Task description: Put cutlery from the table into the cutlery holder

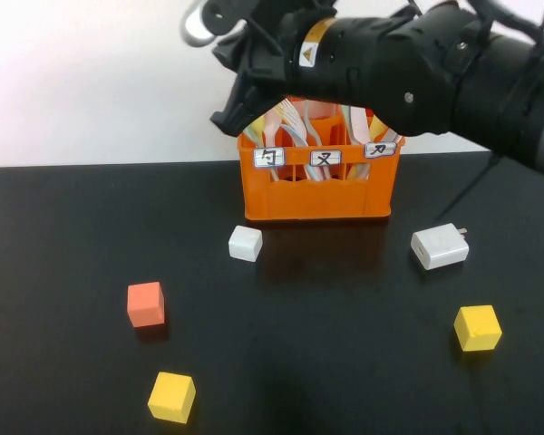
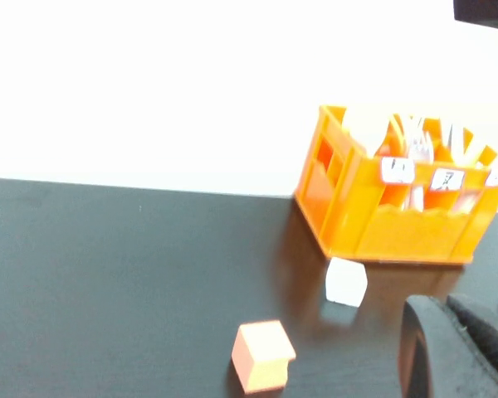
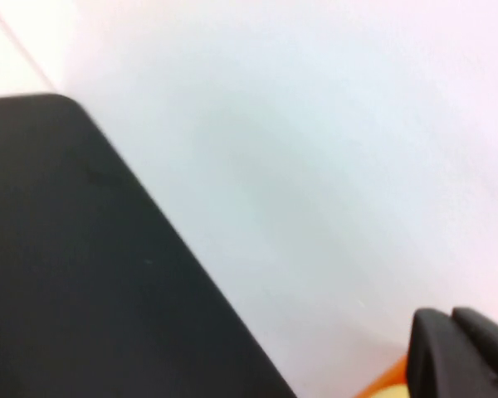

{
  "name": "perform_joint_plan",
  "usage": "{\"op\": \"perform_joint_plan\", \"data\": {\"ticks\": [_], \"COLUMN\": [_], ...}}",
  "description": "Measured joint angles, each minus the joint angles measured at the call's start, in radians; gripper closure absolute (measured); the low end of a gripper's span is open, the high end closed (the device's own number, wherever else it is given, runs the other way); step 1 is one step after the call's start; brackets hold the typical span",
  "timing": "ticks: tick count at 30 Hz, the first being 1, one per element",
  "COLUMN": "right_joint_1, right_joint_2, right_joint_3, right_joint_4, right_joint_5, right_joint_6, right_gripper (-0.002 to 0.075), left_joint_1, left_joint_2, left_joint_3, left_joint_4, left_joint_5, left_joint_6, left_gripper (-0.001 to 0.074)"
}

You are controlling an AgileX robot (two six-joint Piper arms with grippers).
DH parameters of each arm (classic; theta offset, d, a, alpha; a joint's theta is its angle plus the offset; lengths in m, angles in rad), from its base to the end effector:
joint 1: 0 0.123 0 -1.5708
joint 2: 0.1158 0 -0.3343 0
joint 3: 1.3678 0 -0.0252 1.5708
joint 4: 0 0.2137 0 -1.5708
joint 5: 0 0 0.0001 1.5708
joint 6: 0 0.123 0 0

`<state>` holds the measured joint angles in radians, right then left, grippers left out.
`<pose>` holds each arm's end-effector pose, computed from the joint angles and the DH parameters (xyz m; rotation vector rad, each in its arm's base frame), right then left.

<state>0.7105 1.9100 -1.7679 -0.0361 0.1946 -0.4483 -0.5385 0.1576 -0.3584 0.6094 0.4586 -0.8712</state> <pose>0.3651 0.3130 0.4063 -1.0208 1.5102 0.1540 0.0111 0.0297 0.2866 -0.0052 1.6822 -0.4296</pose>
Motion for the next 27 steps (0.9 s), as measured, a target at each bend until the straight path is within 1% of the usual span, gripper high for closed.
{"op": "perform_joint_plan", "data": {"ticks": [4,8,11,18,21,27], "right_joint_1": [0.031,0.035,0.035,0.035,0.035,0.035], "right_joint_2": [-0.048,-0.097,-0.157,-0.349,-0.442,-0.639], "right_joint_3": [0.023,0.141,0.285,0.612,0.726,0.924], "right_joint_4": [-0.009,-0.012,-0.012,-0.012,-0.012,-0.012], "right_joint_5": [0.036,0.039,-0.001,-0.161,-0.195,-0.195], "right_joint_6": [-0.002,0.007,0.027,0.04,0.04,0.036], "right_gripper": [0.0727,0.0727,0.0727,0.0727,0.0727,0.0727], "left_joint_1": [0.0,0.0,0.0,0.0,0.0,0.0], "left_joint_2": [-0.096,-0.154,-0.164,-0.164,-0.164,-0.164], "left_joint_3": [0.044,0.059,0.058,0.06,0.068,0.082], "left_joint_4": [0.009,0.016,0.017,0.02,0.02,0.025], "left_joint_5": [-0.005,-0.005,0.001,0.01,0.006,-0.007], "left_joint_6": [-0.016,-0.021,-0.021,-0.021,-0.027,-0.056], "left_gripper": [0.0736,0.0736,0.0736,0.0736,0.0736,0.0736]}}
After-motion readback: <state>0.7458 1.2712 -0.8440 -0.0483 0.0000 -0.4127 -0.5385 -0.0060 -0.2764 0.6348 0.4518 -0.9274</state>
